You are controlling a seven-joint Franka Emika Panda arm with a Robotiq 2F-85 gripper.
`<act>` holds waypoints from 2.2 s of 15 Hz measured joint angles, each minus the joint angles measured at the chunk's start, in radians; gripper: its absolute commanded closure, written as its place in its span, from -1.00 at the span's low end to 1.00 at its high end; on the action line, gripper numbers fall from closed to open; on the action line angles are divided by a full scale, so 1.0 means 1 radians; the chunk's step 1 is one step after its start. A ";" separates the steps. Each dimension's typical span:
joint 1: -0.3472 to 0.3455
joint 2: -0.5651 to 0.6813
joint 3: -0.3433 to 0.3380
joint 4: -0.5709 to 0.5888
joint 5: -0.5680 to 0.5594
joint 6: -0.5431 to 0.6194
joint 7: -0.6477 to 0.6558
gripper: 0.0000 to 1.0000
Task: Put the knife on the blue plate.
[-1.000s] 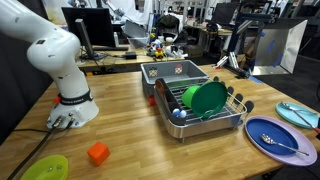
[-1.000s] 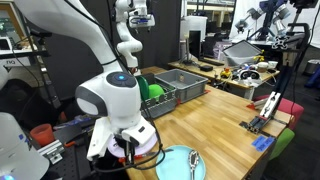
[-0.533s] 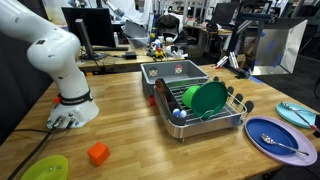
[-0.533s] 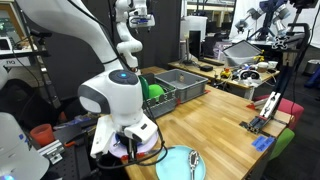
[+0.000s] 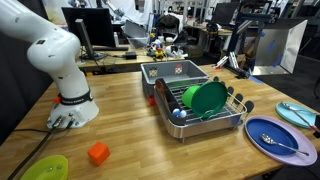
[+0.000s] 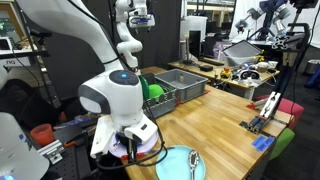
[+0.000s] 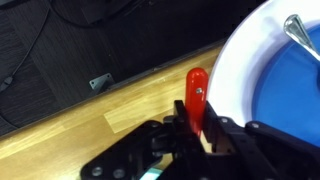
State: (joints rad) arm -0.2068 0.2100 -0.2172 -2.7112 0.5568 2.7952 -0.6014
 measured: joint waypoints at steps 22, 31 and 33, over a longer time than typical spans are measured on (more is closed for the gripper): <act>-0.109 0.248 0.011 0.374 -0.348 -0.330 0.183 0.91; -0.151 0.268 0.031 0.407 -0.348 -0.362 0.178 -0.46; -0.157 0.266 0.034 0.407 -0.348 -0.362 0.166 -0.74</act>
State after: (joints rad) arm -0.3640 0.4763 -0.1832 -2.3044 0.2089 2.4330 -0.4358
